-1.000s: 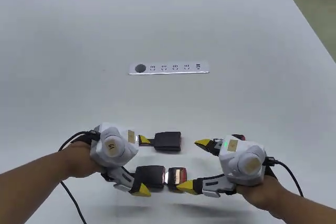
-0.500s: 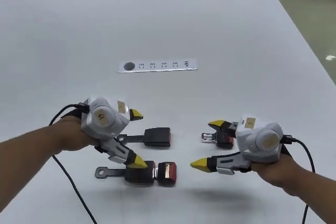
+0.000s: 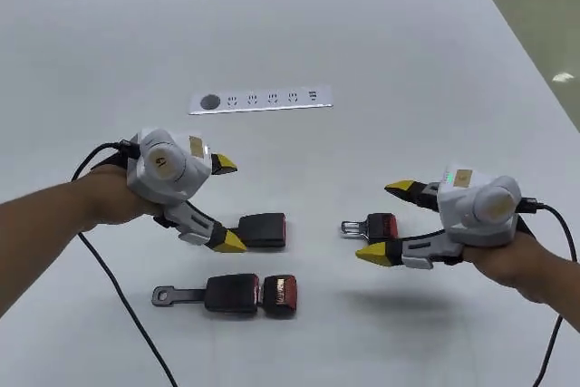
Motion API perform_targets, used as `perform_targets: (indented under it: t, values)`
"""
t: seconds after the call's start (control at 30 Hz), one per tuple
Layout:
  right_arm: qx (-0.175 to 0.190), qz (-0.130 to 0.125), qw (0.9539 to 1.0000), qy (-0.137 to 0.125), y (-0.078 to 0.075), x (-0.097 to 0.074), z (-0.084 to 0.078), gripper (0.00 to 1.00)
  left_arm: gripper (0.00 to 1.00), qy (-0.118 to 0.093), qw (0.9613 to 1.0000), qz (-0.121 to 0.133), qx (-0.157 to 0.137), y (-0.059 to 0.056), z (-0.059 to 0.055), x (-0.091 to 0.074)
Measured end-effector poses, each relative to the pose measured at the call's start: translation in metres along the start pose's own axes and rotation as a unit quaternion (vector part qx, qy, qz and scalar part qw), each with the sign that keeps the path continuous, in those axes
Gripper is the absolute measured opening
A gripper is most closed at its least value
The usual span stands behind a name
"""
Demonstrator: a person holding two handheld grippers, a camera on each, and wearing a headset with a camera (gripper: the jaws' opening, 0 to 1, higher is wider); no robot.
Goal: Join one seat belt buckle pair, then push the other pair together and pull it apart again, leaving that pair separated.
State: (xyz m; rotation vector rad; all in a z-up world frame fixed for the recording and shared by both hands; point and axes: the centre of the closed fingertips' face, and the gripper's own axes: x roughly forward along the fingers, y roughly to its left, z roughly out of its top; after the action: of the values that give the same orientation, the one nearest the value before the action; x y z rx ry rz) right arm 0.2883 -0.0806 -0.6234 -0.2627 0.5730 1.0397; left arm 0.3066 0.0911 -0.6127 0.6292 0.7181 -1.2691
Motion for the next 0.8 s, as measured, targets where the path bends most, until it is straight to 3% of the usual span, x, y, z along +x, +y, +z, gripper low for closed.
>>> perform_targets:
  t: [0.1, 0.23, 0.6, 0.8]
  values:
    - [0.006, 0.004, 1.0, 0.007, -0.009, 0.001, -0.008, 0.71, 0.78, 0.0, 0.9999, -0.011, 0.004, -0.001, -0.001, 0.007]
    - [0.01, 0.013, 0.9997, 0.018, -0.012, 0.004, -0.019, 0.71, 0.78, 0.01, 0.9996, -0.027, -0.001, -0.001, -0.017, 0.028]
    - [0.017, 0.039, 0.9986, 0.032, -0.019, 0.019, -0.044, 0.69, 0.73, 0.028, 0.998, -0.057, -0.008, -0.008, -0.041, 0.052]
    - [0.016, 0.059, 0.9971, 0.045, -0.015, 0.022, -0.051, 0.64, 0.65, 0.025, 0.9979, -0.059, -0.011, -0.007, -0.043, 0.057]
